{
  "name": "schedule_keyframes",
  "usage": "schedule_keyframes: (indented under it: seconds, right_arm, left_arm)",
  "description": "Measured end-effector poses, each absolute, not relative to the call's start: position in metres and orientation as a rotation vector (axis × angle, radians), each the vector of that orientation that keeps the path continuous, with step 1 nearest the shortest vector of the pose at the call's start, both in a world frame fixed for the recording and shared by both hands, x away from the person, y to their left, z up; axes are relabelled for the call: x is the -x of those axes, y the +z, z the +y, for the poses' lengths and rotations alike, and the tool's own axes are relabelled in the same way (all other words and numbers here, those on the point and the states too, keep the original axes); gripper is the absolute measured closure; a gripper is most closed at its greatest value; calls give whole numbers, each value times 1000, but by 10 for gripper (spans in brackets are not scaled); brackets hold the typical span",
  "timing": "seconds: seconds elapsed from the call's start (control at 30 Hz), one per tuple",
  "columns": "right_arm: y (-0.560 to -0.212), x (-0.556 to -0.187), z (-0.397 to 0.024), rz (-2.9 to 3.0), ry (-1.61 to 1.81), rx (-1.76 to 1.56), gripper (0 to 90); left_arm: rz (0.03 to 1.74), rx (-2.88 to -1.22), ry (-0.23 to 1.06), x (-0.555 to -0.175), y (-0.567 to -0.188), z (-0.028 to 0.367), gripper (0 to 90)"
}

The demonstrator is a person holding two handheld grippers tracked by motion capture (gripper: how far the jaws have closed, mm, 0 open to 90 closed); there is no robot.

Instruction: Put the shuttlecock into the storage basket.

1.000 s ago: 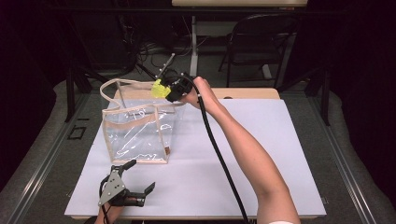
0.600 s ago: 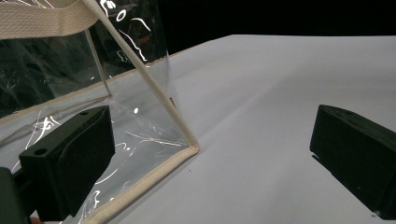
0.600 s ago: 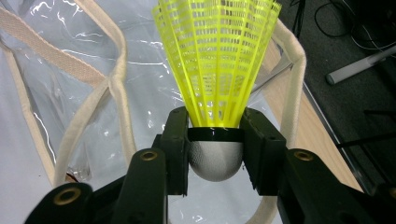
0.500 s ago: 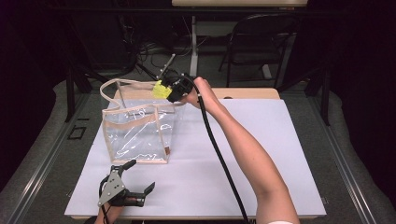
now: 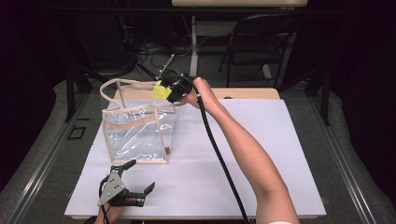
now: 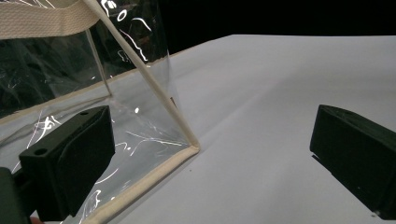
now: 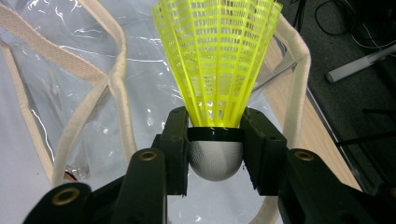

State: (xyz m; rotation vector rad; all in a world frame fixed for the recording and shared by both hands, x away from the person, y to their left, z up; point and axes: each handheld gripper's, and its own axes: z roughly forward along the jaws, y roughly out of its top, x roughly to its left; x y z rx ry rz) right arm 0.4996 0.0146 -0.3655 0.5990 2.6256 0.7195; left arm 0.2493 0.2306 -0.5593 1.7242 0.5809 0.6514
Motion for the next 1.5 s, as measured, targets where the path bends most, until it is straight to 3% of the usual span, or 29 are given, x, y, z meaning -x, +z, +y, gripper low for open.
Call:
schedule_keyframes:
  seconds: [0.5, 1.2, 1.5]
  right_arm:
    - [-364, -498, 15, 2609, 709, -592, 584]
    - [-348, -486, -3, 2552, 897, -620, 181]
    - [-348, -479, -16, 2538, 946, -625, 116]
  left_arm:
    - [580, -1726, 652, -249, -559, 231, 0]
    - [579, -1727, 653, -249, -559, 230, 0]
    - [580, -1727, 651, -250, -559, 229, 0]
